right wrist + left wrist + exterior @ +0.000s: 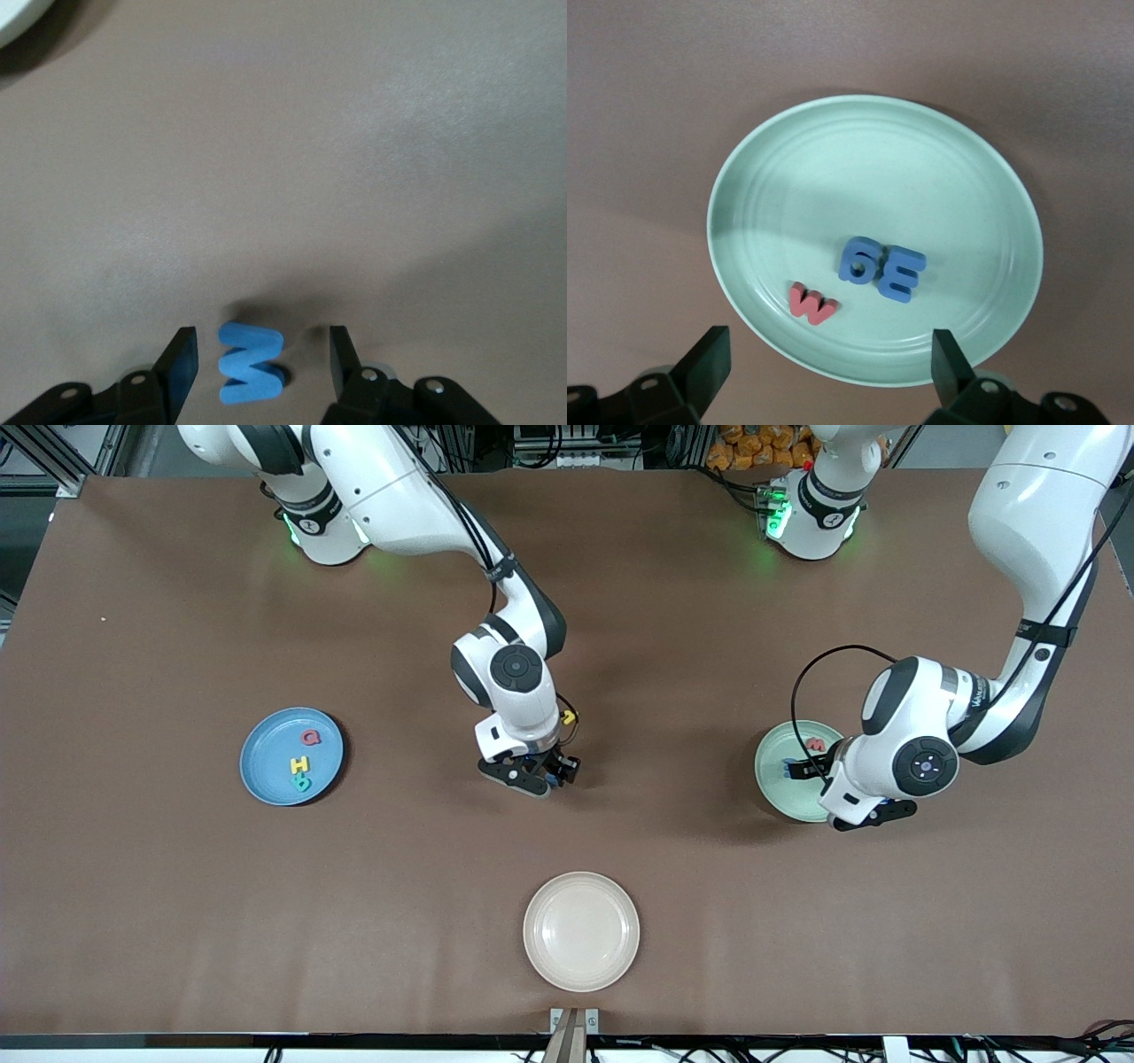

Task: Sort uppercase to blue plate, lowercase to green plate
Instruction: 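Release the w on the green plate while the right gripper grasps W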

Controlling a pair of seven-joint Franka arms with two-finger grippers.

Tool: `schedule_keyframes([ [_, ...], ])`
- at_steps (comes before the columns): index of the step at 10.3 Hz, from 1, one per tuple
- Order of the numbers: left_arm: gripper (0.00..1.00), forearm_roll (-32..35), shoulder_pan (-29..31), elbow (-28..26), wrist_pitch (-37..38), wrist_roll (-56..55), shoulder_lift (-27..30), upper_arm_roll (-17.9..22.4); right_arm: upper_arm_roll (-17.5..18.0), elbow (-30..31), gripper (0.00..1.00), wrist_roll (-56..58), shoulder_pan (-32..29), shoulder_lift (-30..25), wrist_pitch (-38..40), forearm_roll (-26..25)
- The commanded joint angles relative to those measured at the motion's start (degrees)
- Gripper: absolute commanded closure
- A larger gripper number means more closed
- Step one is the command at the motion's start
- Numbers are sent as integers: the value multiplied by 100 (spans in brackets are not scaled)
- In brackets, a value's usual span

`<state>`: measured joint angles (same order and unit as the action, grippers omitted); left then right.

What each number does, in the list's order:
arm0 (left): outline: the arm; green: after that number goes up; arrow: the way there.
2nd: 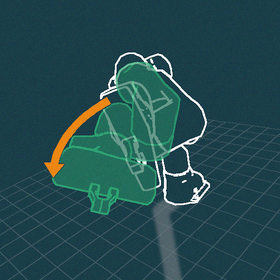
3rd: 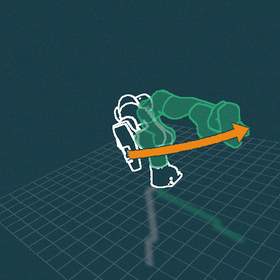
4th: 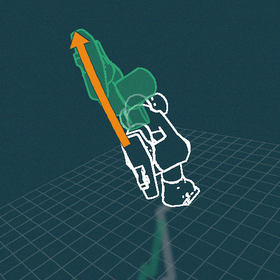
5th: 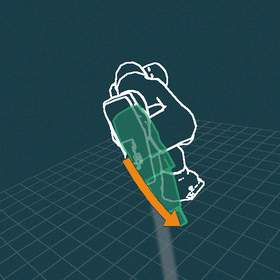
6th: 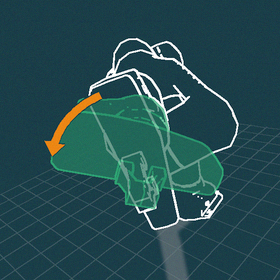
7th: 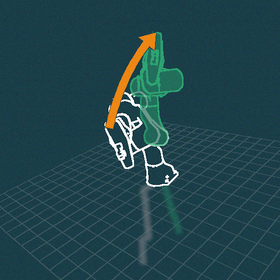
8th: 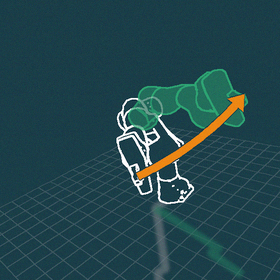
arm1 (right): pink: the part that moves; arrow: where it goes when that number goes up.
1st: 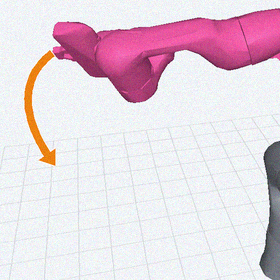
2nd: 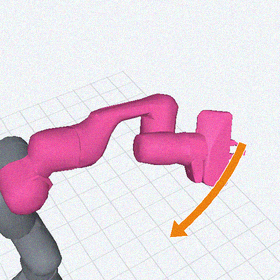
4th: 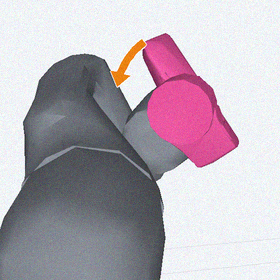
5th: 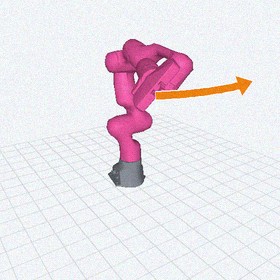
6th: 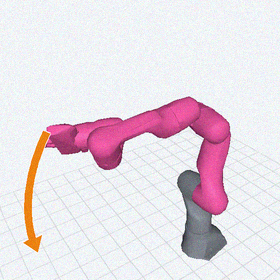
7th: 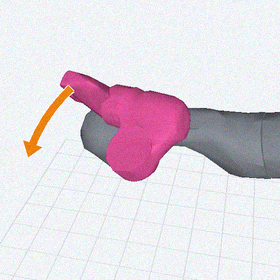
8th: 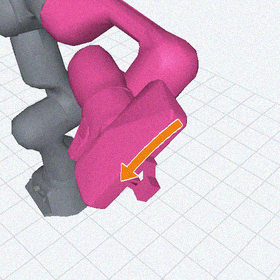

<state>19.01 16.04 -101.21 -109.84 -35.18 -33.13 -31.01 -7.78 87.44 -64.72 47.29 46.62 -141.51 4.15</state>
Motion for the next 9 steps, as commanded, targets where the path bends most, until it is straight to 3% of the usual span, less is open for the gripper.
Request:
schedule_keyframes([
  [1,0,-20,-48,84,-11,-51,-36,8,-22,-332,32,-382,61,216,36,-169],
  [8,0,-29,-136,75,-3,-59,-70,8,-22,-368,44,-559,228,339,-8,-239],
  [9,0,-29,-145,75,-3,-68,-79,8,-22,-359,50,-559,228,348,-8,-282],
])
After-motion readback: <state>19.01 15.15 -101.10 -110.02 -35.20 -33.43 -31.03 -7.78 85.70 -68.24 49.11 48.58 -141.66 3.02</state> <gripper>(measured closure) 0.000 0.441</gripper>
